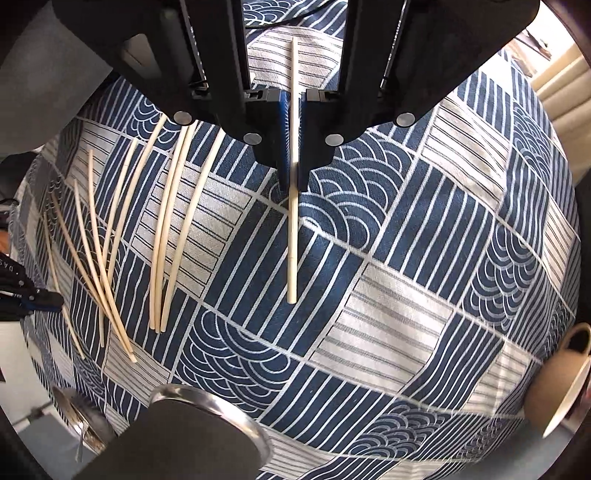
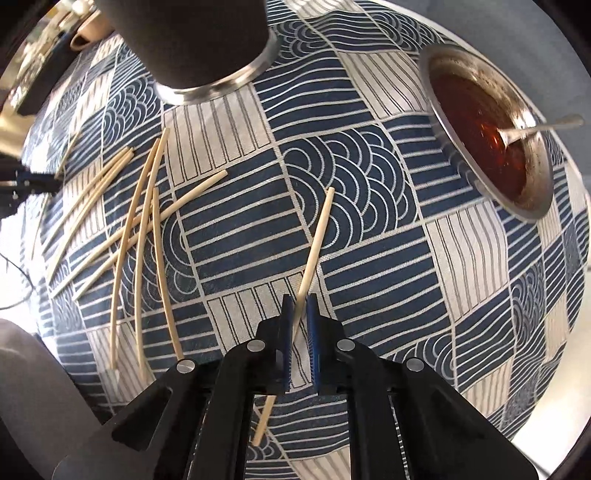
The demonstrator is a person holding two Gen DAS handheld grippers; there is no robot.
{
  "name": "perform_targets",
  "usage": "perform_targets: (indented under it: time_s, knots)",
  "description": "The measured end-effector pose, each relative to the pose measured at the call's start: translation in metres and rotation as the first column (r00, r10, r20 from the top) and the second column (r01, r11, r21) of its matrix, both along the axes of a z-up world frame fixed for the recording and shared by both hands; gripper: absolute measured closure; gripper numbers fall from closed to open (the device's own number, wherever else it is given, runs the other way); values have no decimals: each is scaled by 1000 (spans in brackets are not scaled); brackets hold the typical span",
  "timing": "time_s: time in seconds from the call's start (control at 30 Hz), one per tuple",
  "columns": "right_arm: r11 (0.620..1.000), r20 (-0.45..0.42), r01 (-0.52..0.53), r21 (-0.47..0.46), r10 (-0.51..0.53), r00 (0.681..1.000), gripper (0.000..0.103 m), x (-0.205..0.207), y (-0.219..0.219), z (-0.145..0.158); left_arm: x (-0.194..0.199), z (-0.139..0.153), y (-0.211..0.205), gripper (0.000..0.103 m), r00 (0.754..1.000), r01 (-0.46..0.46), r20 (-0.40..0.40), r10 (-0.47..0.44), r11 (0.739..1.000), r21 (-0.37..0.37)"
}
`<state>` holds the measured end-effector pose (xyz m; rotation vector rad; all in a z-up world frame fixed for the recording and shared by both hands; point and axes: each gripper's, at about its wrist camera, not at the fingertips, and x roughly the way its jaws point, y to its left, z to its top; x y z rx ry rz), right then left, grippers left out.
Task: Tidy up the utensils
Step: 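Lift the chopstick in the left tool while the right tool lifts its chopstick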
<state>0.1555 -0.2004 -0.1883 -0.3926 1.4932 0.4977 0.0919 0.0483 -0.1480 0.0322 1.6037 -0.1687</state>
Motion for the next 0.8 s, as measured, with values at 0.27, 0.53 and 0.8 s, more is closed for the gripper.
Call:
perform_targets:
  time_s: [0.27, 0.53, 0.8]
  knots:
    - [993, -14, 62, 100, -60, 998, 103, -23, -20, 12, -27, 22, 12, 99, 998, -66, 1, 66, 998, -2]
    - [991, 71, 95, 90, -102, 992, 98, -39, -28, 33, -39, 63, 16, 99, 995, -59, 78, 57, 998, 21]
    - [989, 34, 118, 92, -122, 992, 98, -29, -41, 15, -54, 93, 18, 99, 991, -76, 115, 72, 997, 31]
